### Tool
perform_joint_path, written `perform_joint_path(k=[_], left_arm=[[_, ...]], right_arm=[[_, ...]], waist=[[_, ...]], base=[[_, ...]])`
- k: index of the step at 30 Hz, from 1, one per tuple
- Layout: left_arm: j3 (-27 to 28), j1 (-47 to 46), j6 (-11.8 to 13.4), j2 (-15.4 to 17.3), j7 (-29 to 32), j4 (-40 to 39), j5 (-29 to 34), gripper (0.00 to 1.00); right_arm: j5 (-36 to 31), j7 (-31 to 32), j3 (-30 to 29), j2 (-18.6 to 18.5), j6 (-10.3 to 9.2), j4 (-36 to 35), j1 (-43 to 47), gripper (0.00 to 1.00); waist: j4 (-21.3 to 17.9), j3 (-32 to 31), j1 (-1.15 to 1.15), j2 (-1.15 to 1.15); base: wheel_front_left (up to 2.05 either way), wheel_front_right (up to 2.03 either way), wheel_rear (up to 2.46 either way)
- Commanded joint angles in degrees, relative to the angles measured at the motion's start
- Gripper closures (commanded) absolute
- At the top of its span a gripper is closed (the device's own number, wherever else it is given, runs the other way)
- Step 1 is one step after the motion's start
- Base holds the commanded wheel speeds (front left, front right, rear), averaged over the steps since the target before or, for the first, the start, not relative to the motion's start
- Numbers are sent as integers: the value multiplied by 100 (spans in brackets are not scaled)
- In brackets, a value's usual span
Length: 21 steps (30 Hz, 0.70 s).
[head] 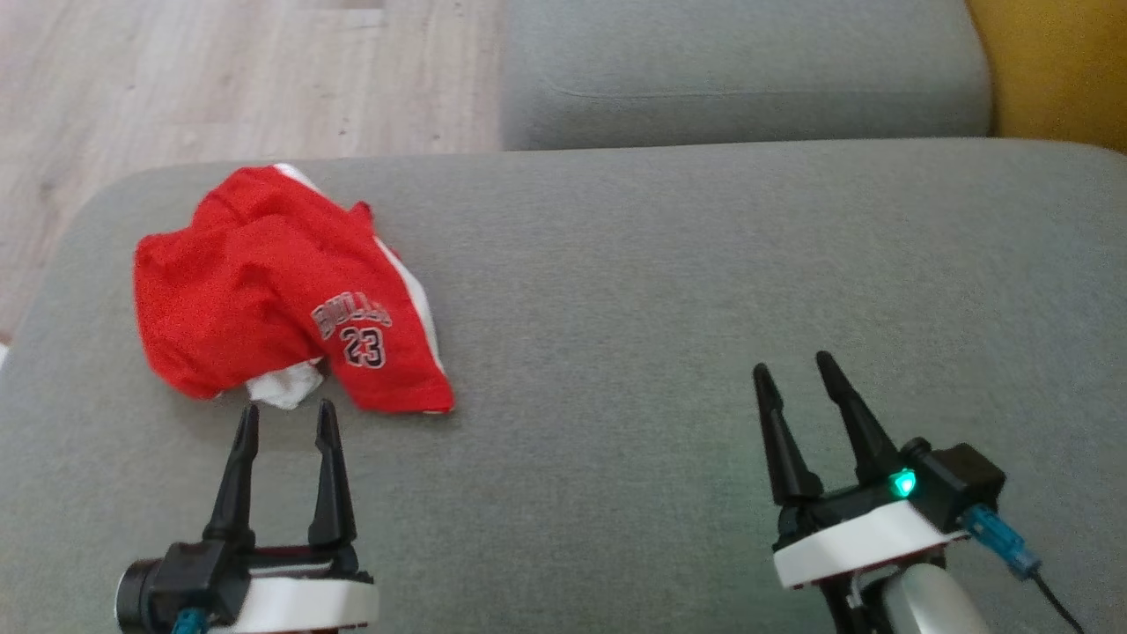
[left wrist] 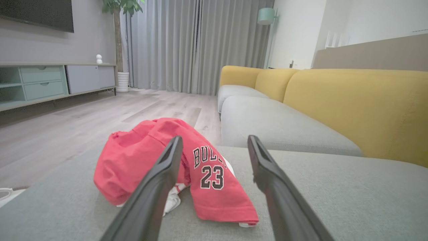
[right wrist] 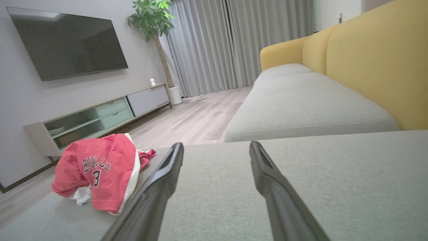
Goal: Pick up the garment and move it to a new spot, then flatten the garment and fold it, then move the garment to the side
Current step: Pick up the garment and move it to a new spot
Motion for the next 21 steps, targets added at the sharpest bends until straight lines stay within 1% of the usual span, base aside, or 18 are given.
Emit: perform_joint_path(k=[1,12,21], left_arm=[[260,-98,26,-7,-55,-219,-21,0],[401,131,65,-8,-55,-287,0,0],[499,237,57,-8,-55,-328,14,0]], right_arm=[[45,-62,219,-31,-4,-176,-200,0],[206,-62,618,-31,-4,-142,-31,0],[322,-62,797,-31,-4,-131,39,0]], waist=[[194,-72,0,0],[863,-295,0,0],[1176,-394,0,0]], base=[[0,0,0],[0,0,0],[0,0,0]])
